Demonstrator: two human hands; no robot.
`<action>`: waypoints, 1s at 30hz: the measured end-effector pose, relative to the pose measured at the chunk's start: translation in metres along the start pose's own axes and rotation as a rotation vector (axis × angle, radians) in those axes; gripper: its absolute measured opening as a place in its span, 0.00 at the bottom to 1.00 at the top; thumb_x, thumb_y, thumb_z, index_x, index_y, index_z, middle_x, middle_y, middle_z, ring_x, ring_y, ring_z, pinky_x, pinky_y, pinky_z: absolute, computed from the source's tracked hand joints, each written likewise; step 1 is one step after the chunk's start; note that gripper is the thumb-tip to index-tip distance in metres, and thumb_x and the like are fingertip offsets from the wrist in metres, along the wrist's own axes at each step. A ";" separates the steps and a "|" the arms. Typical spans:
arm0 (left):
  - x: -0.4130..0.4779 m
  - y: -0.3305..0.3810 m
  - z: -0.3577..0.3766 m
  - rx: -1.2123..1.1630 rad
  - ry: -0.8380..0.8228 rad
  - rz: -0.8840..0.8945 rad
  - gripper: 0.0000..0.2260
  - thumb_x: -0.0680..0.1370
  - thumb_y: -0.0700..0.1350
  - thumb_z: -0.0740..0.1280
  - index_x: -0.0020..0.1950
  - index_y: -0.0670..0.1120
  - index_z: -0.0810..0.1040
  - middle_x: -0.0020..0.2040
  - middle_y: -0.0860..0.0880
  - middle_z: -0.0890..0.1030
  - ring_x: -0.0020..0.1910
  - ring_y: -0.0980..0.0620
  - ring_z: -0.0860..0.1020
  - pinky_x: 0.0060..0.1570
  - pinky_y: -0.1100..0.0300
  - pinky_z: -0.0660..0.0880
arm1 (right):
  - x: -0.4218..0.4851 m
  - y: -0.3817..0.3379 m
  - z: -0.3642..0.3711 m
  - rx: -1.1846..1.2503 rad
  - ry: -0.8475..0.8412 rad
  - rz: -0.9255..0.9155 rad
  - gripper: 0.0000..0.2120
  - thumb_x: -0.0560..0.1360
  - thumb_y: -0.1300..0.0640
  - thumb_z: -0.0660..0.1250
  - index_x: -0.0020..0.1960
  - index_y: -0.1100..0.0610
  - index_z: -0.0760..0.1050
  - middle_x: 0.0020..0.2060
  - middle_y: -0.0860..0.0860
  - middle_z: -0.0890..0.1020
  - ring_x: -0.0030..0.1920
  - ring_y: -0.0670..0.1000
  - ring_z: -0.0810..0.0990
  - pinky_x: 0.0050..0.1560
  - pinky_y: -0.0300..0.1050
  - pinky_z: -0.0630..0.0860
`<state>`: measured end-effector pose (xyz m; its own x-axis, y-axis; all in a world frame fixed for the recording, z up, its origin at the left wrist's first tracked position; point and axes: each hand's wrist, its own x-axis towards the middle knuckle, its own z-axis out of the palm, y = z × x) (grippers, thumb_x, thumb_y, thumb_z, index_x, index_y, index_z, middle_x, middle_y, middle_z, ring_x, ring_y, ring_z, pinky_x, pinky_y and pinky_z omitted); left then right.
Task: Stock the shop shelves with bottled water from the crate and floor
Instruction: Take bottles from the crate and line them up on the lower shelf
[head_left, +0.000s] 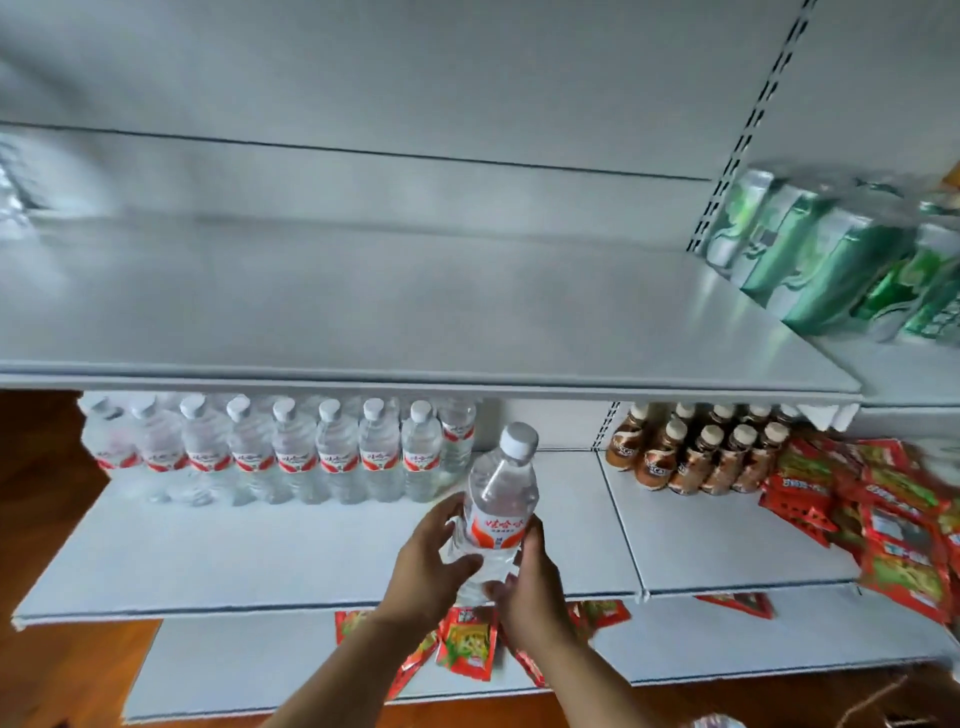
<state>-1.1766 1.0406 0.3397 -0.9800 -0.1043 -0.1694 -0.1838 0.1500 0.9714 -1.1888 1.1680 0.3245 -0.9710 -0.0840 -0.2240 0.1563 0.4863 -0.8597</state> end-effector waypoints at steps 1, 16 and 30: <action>0.013 -0.014 0.005 -0.024 0.014 -0.003 0.28 0.71 0.31 0.70 0.60 0.60 0.69 0.60 0.58 0.76 0.63 0.54 0.73 0.66 0.50 0.69 | 0.015 0.011 0.003 -0.013 -0.012 -0.010 0.35 0.70 0.68 0.69 0.69 0.49 0.58 0.61 0.49 0.76 0.61 0.51 0.76 0.61 0.43 0.74; 0.165 -0.178 0.023 -0.133 0.073 0.212 0.24 0.71 0.32 0.70 0.63 0.51 0.74 0.53 0.50 0.82 0.56 0.51 0.79 0.51 0.59 0.73 | 0.193 0.145 0.079 0.045 0.070 -0.235 0.30 0.65 0.62 0.74 0.61 0.42 0.66 0.45 0.36 0.78 0.46 0.39 0.78 0.47 0.34 0.76; 0.184 -0.189 0.044 0.205 0.534 0.281 0.17 0.76 0.43 0.66 0.66 0.45 0.74 0.57 0.45 0.80 0.54 0.48 0.79 0.55 0.57 0.75 | 0.238 0.138 0.100 -0.029 0.123 -0.341 0.35 0.67 0.66 0.69 0.68 0.44 0.62 0.57 0.48 0.79 0.55 0.51 0.79 0.57 0.50 0.77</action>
<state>-1.3251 1.0365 0.1175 -0.8296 -0.5018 0.2448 0.0117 0.4226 0.9062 -1.3798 1.1281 0.1067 -0.9812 -0.1410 0.1319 -0.1838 0.4733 -0.8615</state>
